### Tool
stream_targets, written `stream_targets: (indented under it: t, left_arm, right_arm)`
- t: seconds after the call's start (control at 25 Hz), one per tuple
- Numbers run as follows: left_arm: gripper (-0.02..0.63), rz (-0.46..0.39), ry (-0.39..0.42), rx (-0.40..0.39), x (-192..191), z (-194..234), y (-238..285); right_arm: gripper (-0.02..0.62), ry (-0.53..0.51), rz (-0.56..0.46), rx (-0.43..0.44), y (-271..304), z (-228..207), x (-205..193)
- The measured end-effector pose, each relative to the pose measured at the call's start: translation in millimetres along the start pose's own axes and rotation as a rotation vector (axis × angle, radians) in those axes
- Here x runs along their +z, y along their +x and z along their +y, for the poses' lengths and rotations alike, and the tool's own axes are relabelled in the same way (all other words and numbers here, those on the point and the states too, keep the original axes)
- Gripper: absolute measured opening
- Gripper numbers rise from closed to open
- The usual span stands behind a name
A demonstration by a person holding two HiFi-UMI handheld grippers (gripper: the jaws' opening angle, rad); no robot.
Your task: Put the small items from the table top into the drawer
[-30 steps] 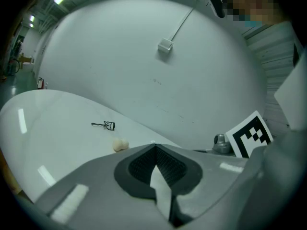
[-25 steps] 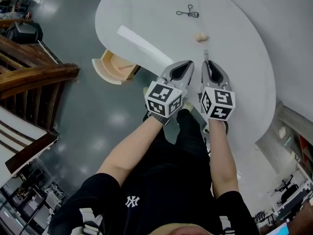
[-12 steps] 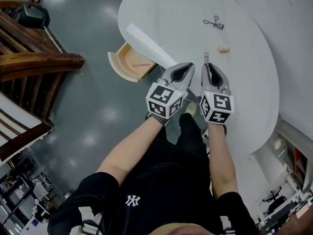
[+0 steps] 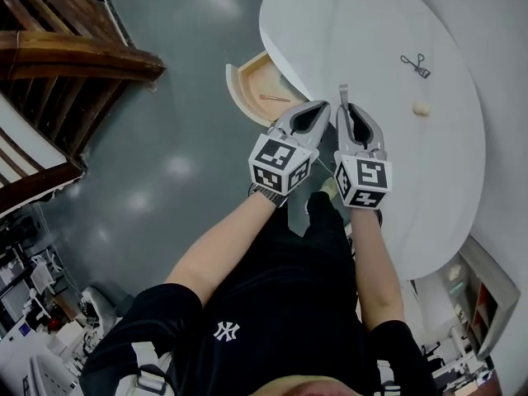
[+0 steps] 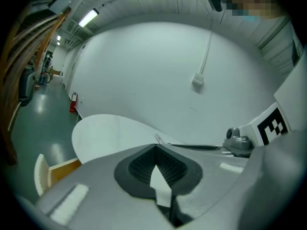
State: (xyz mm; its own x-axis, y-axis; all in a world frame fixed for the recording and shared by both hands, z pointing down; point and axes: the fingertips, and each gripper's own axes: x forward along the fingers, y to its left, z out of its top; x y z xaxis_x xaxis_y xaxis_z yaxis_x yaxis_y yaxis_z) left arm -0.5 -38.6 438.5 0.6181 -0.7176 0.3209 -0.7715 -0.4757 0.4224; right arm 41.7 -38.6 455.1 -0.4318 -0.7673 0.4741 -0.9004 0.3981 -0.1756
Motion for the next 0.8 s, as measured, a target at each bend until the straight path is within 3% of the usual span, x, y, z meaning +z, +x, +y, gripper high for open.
stream_targets:
  t: [0.4,0.8]
  left_arm:
    - [0.001,-0.043,-0.063,0.168,2.8,103.6,-55.4]
    - [0.0,-0.05,-0.125,0.251,-13.9,180.2,-80.8]
  right_arm:
    - [0.081,-0.071,0.039,0.2,71.2,102.4,-7.0]
    - [0.081,-0.136,0.159,0.246,133.9,145.2,-59.4]
